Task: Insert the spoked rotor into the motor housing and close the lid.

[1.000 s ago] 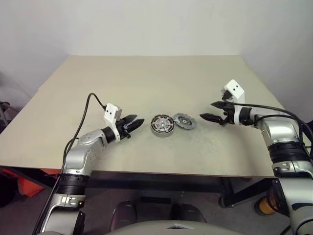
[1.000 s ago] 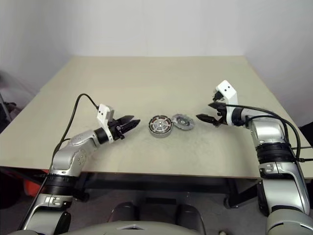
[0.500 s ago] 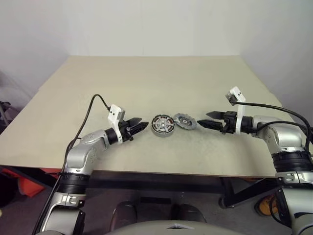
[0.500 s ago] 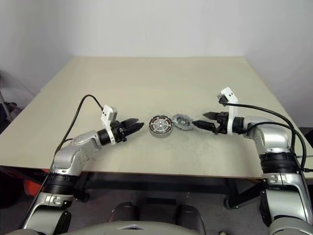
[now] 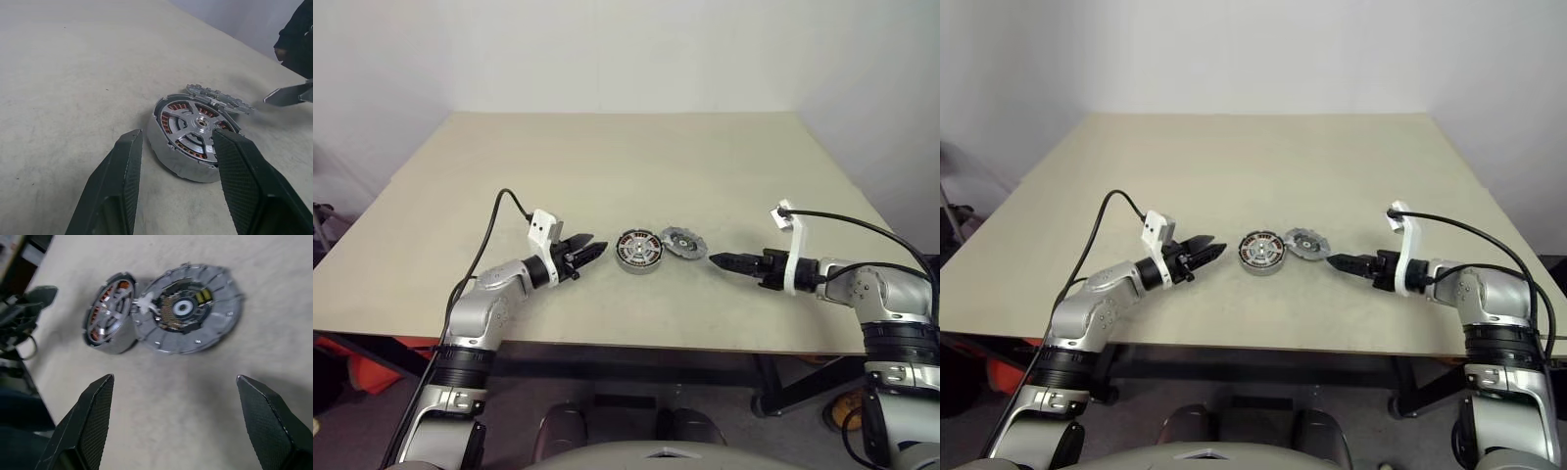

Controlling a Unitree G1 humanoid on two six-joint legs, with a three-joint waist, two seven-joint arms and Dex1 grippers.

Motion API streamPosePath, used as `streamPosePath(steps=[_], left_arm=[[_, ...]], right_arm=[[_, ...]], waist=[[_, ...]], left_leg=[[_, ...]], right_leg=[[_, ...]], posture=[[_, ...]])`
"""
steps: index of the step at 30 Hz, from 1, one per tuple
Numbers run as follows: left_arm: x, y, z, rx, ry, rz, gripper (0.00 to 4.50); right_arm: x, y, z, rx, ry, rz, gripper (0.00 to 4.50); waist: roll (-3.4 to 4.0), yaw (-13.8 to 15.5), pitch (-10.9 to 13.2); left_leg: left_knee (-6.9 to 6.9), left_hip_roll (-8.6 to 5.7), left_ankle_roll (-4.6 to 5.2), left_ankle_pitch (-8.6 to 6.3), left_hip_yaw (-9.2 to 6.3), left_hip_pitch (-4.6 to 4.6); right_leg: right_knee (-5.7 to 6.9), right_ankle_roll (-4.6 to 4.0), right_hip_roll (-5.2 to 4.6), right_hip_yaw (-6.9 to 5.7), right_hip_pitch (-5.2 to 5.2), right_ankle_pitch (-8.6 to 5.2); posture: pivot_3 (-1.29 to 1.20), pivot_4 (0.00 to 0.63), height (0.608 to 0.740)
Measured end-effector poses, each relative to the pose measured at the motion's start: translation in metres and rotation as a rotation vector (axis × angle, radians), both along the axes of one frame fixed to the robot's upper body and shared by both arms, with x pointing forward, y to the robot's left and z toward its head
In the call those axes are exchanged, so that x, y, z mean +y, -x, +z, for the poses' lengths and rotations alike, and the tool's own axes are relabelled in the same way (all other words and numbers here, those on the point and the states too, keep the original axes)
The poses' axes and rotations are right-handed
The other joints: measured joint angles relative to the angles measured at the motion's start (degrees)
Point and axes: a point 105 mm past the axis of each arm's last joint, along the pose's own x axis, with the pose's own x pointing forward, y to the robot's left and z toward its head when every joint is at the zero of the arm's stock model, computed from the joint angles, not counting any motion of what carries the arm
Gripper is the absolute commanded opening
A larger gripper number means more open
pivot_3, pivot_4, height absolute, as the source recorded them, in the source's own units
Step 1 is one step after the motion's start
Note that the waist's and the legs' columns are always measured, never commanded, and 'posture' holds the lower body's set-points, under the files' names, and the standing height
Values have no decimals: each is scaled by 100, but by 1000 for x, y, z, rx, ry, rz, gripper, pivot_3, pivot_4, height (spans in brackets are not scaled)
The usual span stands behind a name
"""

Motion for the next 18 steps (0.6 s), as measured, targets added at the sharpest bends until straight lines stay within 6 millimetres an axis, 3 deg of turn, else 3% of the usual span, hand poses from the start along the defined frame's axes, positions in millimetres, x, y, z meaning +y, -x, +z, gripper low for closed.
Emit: streamPosePath(steps=[9,18], left_arm=[[1,-1,0,-5,-9,11,2400],[4,-1,-3,0,-18,28,2400]], right_arm=[[14,-6,-10,82,-77,-73,4494],[20,-25,-12,134,-166,-180,4494]], waist=[[0,-3,-1],[-2,-34,-2]], left_leg=[[-1,1,-1,0,-1,1],[0,1,-21,14,-1,36]], right_leg=[[-2,0,-1,-1,2,0],[-20,1,-1,-35,27,0]], posture=[[0,0,740],[0,0,740]])
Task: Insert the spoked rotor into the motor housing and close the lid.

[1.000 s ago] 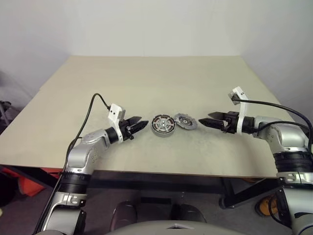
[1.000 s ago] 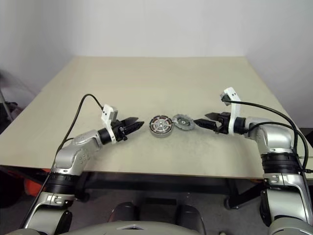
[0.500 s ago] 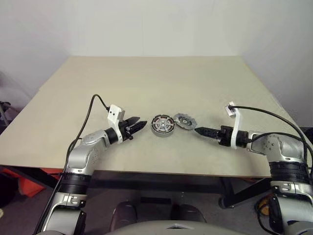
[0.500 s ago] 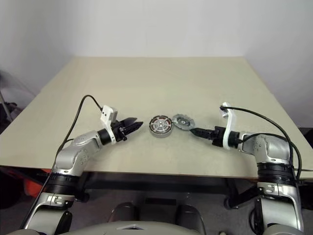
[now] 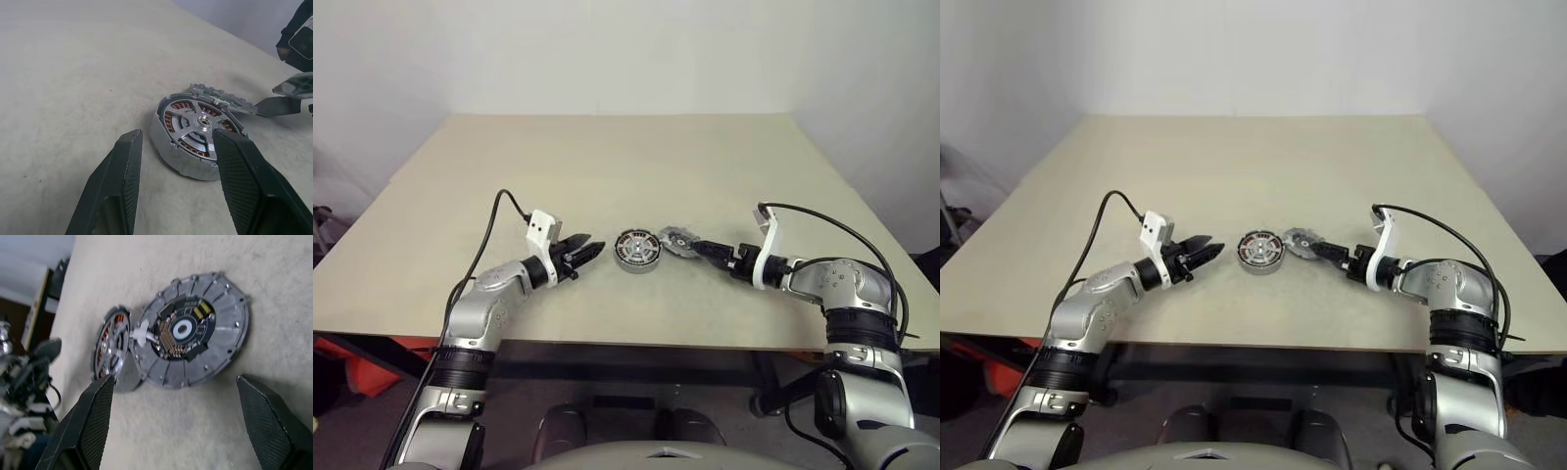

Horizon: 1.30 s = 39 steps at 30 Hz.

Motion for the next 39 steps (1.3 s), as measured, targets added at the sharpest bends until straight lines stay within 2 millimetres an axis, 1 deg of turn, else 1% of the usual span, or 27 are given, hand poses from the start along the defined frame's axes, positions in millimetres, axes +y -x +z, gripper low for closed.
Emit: streamPosePath(steps=[8,13,21,26,31,34,39], left_arm=[[3,1,-3,2,-7,15,2400],[5,3,-6,4,-12,27,2400],[4,3,-3,-10,-16,30,2400],[4,3,-2,-14,-17,31,2400],[4,4,-3,-14,-17,31,2400],[4,4,-3,-13,-17,31,2400],[4,4,-3,-13,-17,31,2400]], right_arm=[[7,-6,-1,19,-19,-26,4494],[15,-9,1,23,-30,-21,4494],[38,-14,3,27,-68,16,4494],[44,-17,4,17,-73,20,4494],[46,-19,5,-2,-72,14,4494],[50,-20,12,-28,-100,34,4494],[59,-20,35,-110,-136,83,4494]], waist=[[-1,-22,-1],[2,-33,-3],[5,8,-4],[5,11,-4],[6,12,-4],[6,10,-4],[6,11,-4]], left_leg=[[0,23,-6,3,0,19],[-10,74,-9,5,2,15],[-32,70,-9,-2,2,4],[-30,58,-31,-12,4,-8],[-31,60,-32,-13,4,-8],[-29,60,-33,-13,3,-5],[-28,61,-33,-12,2,-5]], right_leg=[[-21,0,-3,-63,12,0],[-72,1,2,-107,26,0],[-59,-5,0,-92,17,3],[-11,-20,-5,-64,-1,-6],[3,-28,-4,-65,-5,-13],[4,-28,-4,-64,-5,-13],[3,-28,-3,-65,-5,-13]], posture=[[0,0,740],[0,0,740],[0,0,740],[0,0,740],[0,0,740],[0,0,740],[0,0,740]])
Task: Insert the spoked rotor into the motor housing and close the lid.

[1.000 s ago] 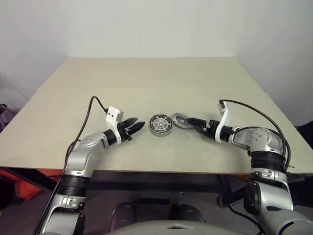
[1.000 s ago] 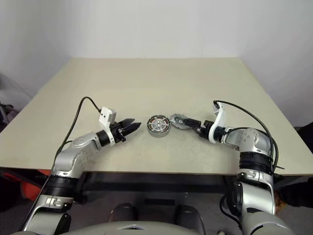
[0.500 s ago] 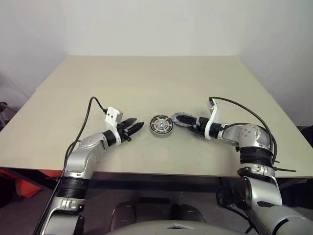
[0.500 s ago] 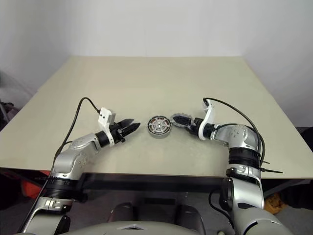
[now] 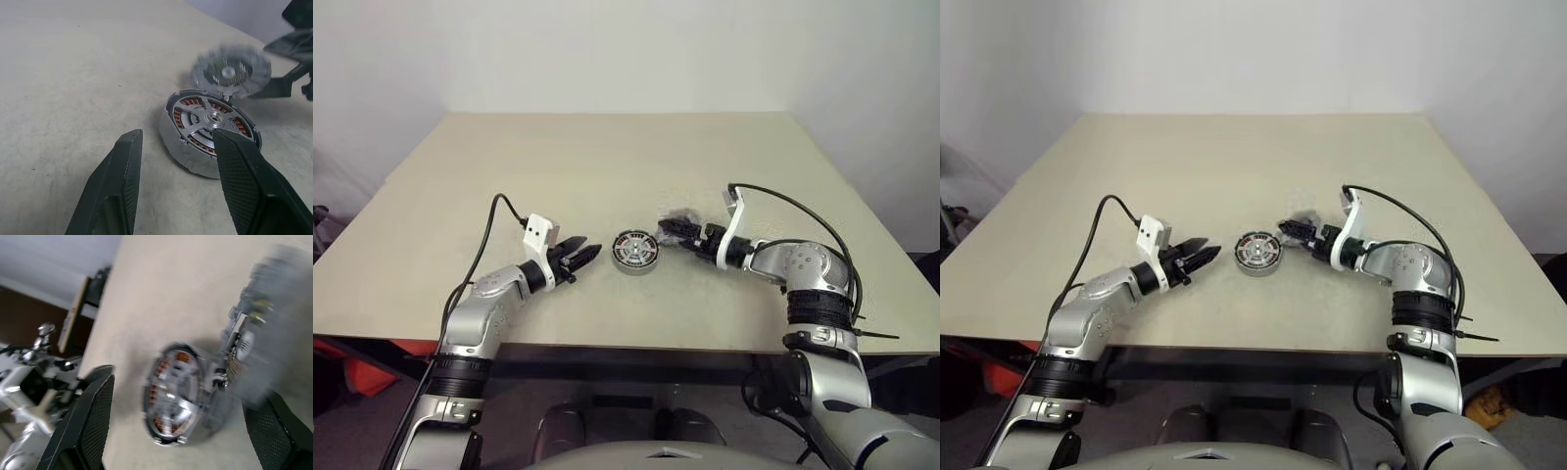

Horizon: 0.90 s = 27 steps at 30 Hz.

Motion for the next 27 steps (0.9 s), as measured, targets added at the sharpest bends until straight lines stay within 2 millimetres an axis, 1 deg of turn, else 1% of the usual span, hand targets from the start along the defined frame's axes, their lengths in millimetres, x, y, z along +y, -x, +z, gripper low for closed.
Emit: streamPosePath(steps=[3,14,24,27], left_arm=[[0,0,0,0,0,-1,2400],[0,0,0,0,-2,-2,2400],[0,0,0,-5,-4,0,2400],[0,0,0,-7,-4,0,2400]], right_arm=[[5,1,7,-30,5,25,4494],[27,6,9,-75,58,104,4494],[26,0,9,-121,104,68,4494],[25,-3,7,-183,169,58,4494]], waist=[[0,2,0],[0,2,0],[0,0,0],[0,1,0]], left_leg=[[-1,0,1,-1,-1,-1],[-1,-1,1,-1,-1,-2],[-2,-1,2,-2,-1,-3],[-2,-1,2,-2,-1,-3]], right_leg=[[0,0,0,0,0,0],[0,0,0,0,-2,0],[0,0,0,0,-3,0],[0,0,0,0,-3,0]], posture=[[0,0,740],[0,0,740],[0,0,740],[0,0,740]])
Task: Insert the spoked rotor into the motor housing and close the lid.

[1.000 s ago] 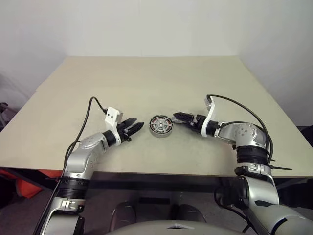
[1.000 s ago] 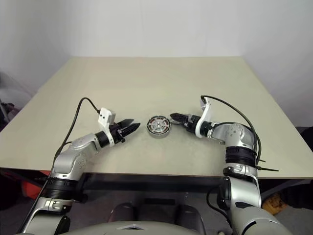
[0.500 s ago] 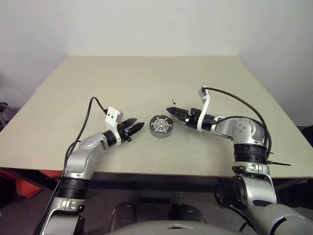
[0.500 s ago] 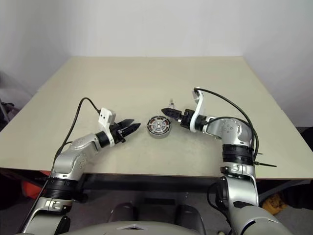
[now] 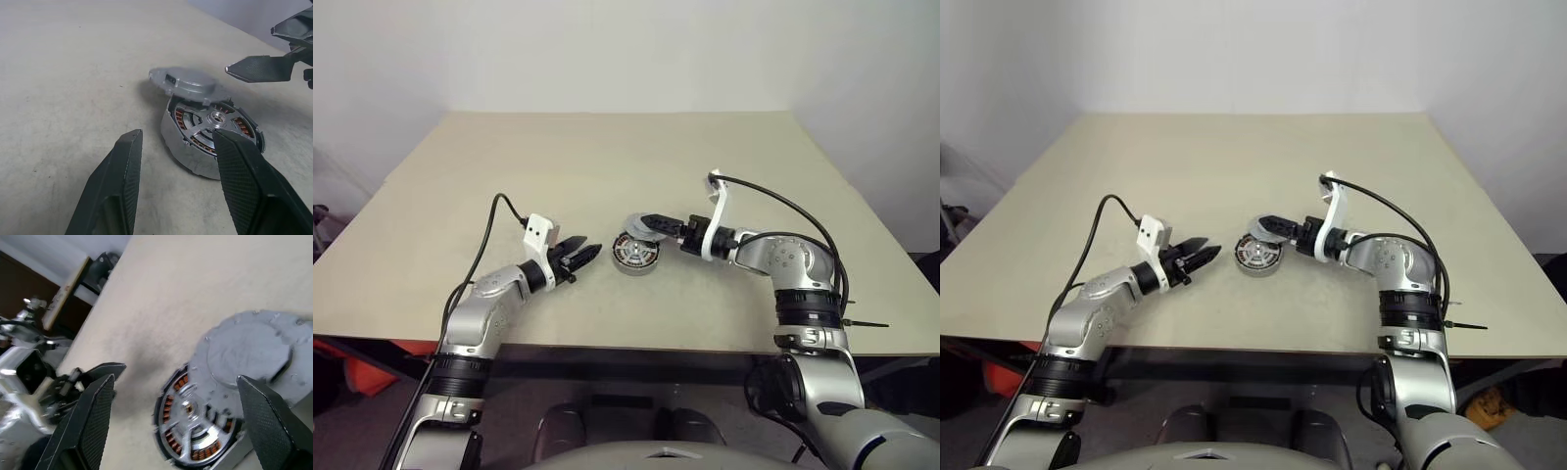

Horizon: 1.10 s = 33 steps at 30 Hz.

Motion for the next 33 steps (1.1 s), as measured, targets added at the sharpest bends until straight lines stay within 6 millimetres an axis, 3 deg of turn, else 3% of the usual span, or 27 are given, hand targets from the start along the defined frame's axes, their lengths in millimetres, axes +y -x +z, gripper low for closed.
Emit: streamPosePath(steps=[12,20,33], left_arm=[[2,-1,1,-5,-3,5,2400],[2,-1,2,-9,-3,7,2400],[5,-1,0,-4,-11,28,2400]], right_arm=[[2,-22,5,-430,360,26,4494],[17,-42,-7,-446,426,64,4494],[20,-44,-33,-363,440,71,4494]], waist=[[-1,-21,1],[-1,-32,1],[0,-35,2]], left_leg=[[1,1,2,-1,0,-6],[2,2,6,-4,0,-6],[6,3,3,-2,1,-5]], right_leg=[[1,0,0,0,-5,0],[8,-3,0,0,-11,-1],[26,-12,1,9,-18,-4]], posture=[[0,0,740],[0,0,740],[0,0,740]])
